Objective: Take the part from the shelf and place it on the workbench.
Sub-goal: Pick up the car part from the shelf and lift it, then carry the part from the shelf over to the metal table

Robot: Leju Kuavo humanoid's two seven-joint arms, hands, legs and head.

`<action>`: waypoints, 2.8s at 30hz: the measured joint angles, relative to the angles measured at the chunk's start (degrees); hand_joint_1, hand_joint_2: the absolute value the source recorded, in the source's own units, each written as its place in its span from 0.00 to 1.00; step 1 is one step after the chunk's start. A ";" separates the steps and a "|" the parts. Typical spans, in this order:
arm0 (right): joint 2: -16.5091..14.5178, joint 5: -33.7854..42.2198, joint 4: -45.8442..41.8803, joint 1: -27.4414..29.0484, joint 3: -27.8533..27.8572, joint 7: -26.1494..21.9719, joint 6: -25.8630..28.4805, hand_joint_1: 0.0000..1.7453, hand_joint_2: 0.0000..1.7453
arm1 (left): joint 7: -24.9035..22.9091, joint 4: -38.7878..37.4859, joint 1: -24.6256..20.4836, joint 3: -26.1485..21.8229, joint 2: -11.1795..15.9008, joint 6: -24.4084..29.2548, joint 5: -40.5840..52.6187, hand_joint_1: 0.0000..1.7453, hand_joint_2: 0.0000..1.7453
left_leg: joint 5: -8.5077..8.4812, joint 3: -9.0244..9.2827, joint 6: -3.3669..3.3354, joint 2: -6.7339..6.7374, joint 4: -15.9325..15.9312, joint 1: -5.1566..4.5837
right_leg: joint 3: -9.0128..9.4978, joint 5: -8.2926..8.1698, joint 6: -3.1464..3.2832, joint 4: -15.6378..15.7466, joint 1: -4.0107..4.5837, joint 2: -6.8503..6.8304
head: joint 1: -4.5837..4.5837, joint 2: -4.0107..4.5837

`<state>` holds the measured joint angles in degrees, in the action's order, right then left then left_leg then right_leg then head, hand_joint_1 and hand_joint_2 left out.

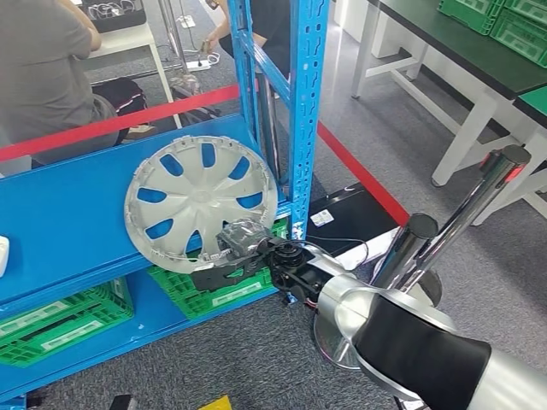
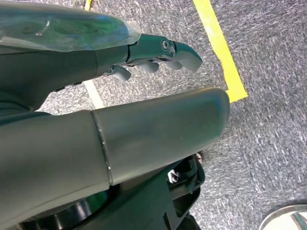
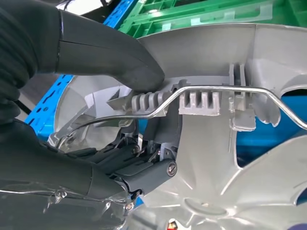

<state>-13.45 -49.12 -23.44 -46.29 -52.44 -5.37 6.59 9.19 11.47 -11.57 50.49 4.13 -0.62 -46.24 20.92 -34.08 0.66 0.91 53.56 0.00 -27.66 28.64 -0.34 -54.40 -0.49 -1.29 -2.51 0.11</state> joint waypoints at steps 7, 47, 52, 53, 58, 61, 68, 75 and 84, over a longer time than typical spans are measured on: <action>0.14 0.23 0.03 -0.07 -0.02 -0.26 1.23 1.00 1.00 | 0.17 0.00 0.28 0.06 0.00 0.10 -0.29 0.00 0.00 | -0.01 0.00 -0.02 0.00 -0.01 0.00 | 0.00 -0.03 -0.03 0.00 0.00 0.01 | 0.01 0.00; 11.89 17.91 -15.77 -16.57 23.21 -7.46 1.79 1.00 1.00 | 1.17 0.00 0.35 1.03 0.79 0.19 -0.26 0.00 0.00 | -0.34 -1.20 -0.64 -1.36 0.17 0.12 | -0.42 -0.13 -0.61 0.42 -0.02 -1.43 | -0.01 0.00; 11.92 21.62 -12.75 -19.76 25.82 -9.93 -0.47 1.00 1.00 | 1.17 0.00 0.01 1.87 0.78 0.16 0.01 0.00 0.00 | -0.50 -1.47 -0.86 -1.66 0.20 0.10 | -0.38 -0.26 -0.77 0.68 0.03 -1.73 | -0.02 0.00; 11.92 22.02 -12.38 -20.14 26.16 -10.26 -0.74 1.00 1.00 | 1.18 0.00 -0.02 1.90 0.77 0.16 0.01 0.00 0.00 | -0.50 -1.47 -0.86 -1.69 0.21 0.10 | -0.34 -0.27 -0.77 0.74 0.02 -1.75 | -0.02 0.00; 11.91 23.21 -10.63 -21.14 27.23 -11.50 -2.31 1.00 1.00 | 1.31 0.00 -0.06 1.92 0.75 0.19 -0.50 0.00 0.00 | -0.51 -1.51 -0.91 -1.75 0.22 0.07 | -0.15 -0.47 -0.97 1.12 -0.01 -1.76 | -0.02 0.00; 11.90 23.48 -9.58 -21.46 27.50 -11.77 -2.95 1.00 1.00 | 1.40 0.00 -0.06 1.94 0.74 0.20 -0.66 0.00 0.00 | -0.51 -1.52 -0.92 -1.75 0.22 0.07 | -0.08 -0.55 -1.10 1.29 -0.02 -1.76 | -0.02 0.00; 11.72 25.76 -7.25 -22.09 28.08 -12.38 -7.27 1.00 1.00 | 1.54 0.00 -0.08 2.23 0.72 0.20 -0.61 0.00 0.00 | -0.48 -1.52 -1.05 -1.81 0.22 0.05 | 0.04 -0.58 -1.16 1.45 -0.03 -1.78 | -0.02 0.00; 11.31 27.79 -5.15 -22.07 28.17 -12.56 -10.64 1.00 1.00 | 1.63 0.00 -0.17 2.28 0.70 0.19 -0.58 0.00 0.00 | -0.45 -1.51 -1.09 -1.81 0.23 0.05 | 0.03 -0.62 -1.22 1.47 -0.03 -1.77 | -0.02 0.00; 10.80 31.36 -2.69 -22.08 28.88 -12.57 -14.12 1.00 1.00 | 1.80 0.00 -0.30 2.34 0.64 0.13 -0.56 0.00 0.00 | -0.44 -1.51 -1.08 -1.79 0.22 0.05 | -0.01 -0.61 -1.22 1.46 -0.02 -1.74 | -0.02 0.00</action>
<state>-2.65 -17.76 -26.13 -68.37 -23.56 -17.93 -7.53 10.99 11.47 -11.86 52.83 4.77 -0.50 -46.80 20.47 -35.59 -0.42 -0.88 53.78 0.05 -27.66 28.02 -1.56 -52.93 -0.51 -3.04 -2.53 0.11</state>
